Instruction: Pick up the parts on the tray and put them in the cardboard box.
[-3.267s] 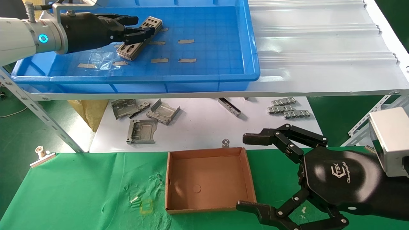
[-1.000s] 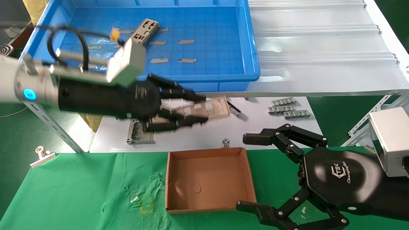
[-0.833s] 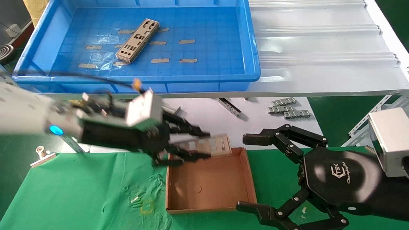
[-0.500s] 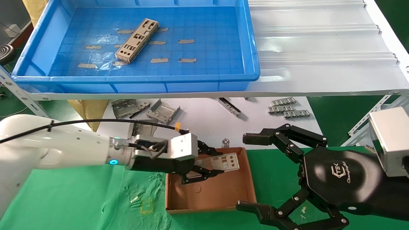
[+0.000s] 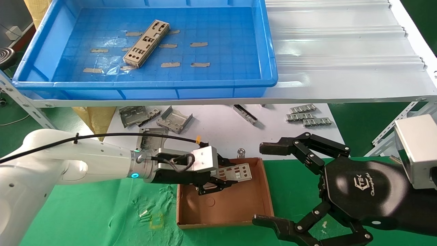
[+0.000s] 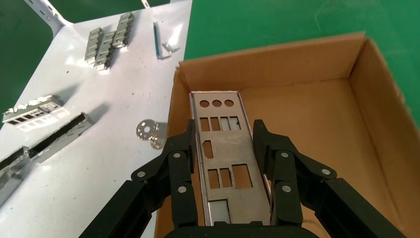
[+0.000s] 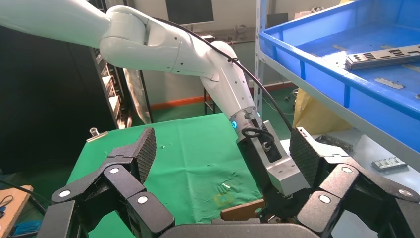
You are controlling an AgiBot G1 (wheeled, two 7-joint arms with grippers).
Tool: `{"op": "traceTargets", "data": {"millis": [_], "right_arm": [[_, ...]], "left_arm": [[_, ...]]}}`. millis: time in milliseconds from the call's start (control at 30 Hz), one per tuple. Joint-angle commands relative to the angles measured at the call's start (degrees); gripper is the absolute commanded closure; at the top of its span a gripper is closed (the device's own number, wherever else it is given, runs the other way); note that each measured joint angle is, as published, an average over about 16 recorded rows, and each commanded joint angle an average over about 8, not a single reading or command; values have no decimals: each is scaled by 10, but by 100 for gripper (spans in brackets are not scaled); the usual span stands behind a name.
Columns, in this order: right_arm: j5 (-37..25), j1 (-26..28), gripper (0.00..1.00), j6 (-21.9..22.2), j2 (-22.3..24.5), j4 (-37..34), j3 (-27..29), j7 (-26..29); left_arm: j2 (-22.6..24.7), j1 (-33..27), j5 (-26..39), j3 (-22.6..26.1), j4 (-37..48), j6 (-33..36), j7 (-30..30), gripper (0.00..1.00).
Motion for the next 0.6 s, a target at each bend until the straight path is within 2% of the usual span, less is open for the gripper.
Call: {"op": "traceTargets", "data": {"millis": [33, 367, 600], "right_arm": [[0, 0, 0, 0, 0, 0, 0, 0], [0, 0, 0, 0, 0, 0, 0, 0], [0, 0, 0, 0, 0, 0, 0, 0]], "left_arm": [[2, 0, 0, 2, 7, -6, 7, 0], [-1, 0, -22, 2, 3, 3, 23, 0], [-18, -11, -54, -12, 26, 82, 3, 0]]}}
